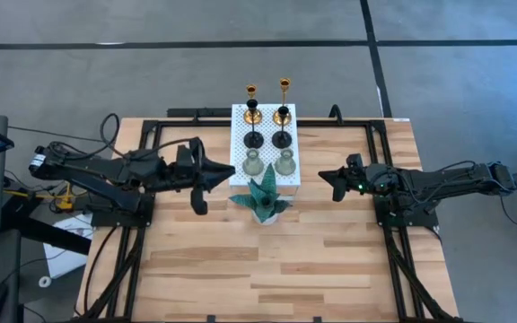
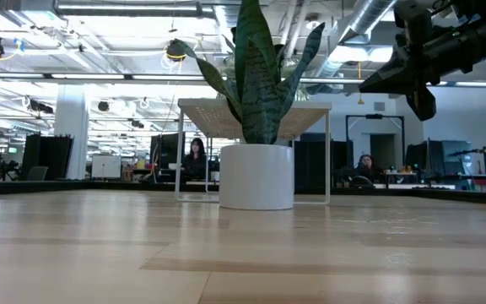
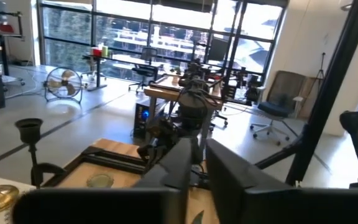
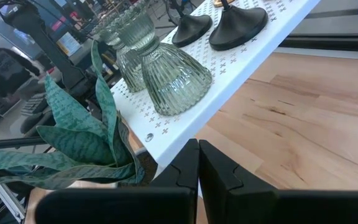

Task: Pick & Place candle stick holders
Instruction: Return to Home Position

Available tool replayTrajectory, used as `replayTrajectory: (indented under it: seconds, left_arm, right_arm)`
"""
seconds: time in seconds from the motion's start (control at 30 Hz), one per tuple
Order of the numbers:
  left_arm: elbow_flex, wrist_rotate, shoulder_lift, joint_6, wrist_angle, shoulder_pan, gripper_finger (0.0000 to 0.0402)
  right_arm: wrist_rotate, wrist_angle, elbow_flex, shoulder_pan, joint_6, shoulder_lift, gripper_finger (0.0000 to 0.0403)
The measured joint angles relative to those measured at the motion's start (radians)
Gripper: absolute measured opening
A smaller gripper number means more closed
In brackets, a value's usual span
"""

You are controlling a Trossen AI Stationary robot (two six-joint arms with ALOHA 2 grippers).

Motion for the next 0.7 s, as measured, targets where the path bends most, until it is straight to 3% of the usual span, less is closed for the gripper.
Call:
replayTrajectory:
  seconds: [0.13,0.43,0.7]
  left_arm:
    - [0.0,0.0,0.0,0.0,0.0,-0.001,0.0007]
    - [0.0,-0.001,0.001,-0.071,0.0,-0.009,0.0006]
    - [0.0,0.0,0.002,-0.051,0.0,-0.131,0.0006]
  right_arm:
    - [0.0,0.0,0.0,0.0,-0.003,0.0,0.0]
    - [-0.006,0.001,0.0,0.0,-0.079,0.0,0.0]
    - [-0.151,0.156,0.0,0.021,-0.175,-0.002,0.0]
